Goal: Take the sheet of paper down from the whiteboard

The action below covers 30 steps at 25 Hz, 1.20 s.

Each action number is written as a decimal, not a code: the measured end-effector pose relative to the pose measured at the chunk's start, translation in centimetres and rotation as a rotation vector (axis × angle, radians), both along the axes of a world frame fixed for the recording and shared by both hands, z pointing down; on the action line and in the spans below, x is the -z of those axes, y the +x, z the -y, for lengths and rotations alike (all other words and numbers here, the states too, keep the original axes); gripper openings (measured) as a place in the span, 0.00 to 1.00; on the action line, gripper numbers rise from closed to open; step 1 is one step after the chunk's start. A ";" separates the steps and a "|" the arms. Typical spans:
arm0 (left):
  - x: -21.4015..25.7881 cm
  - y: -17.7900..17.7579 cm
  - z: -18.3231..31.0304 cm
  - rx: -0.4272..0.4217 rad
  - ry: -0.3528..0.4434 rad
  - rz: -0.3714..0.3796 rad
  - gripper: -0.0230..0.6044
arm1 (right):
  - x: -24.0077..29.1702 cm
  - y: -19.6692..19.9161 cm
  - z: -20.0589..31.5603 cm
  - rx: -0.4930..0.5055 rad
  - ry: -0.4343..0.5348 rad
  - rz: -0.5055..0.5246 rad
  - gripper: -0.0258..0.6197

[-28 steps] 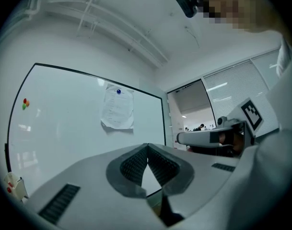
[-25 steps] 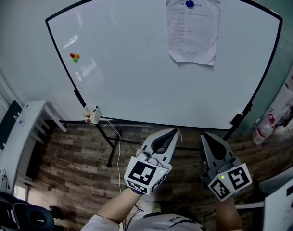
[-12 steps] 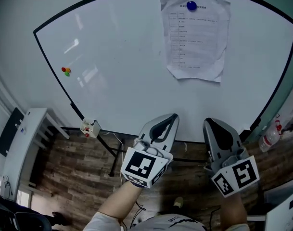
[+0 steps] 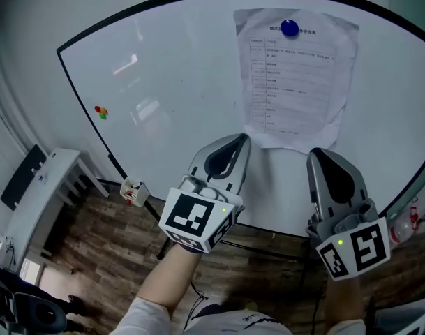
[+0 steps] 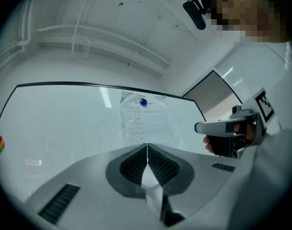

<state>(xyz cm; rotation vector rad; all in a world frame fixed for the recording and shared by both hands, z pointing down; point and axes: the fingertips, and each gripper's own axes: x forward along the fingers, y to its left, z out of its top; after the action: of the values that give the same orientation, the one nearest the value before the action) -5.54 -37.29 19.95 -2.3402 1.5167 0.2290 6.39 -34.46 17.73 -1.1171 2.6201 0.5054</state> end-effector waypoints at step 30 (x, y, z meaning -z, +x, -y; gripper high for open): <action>9.3 -1.6 8.4 -0.137 0.030 0.022 0.24 | 10.3 -4.1 6.1 -0.242 0.238 -0.137 0.07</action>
<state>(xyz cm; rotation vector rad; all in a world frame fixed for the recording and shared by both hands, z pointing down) -7.17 -45.67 10.66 -2.4168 1.3351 0.2570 2.25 -40.60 7.46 -1.3677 2.4617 0.9477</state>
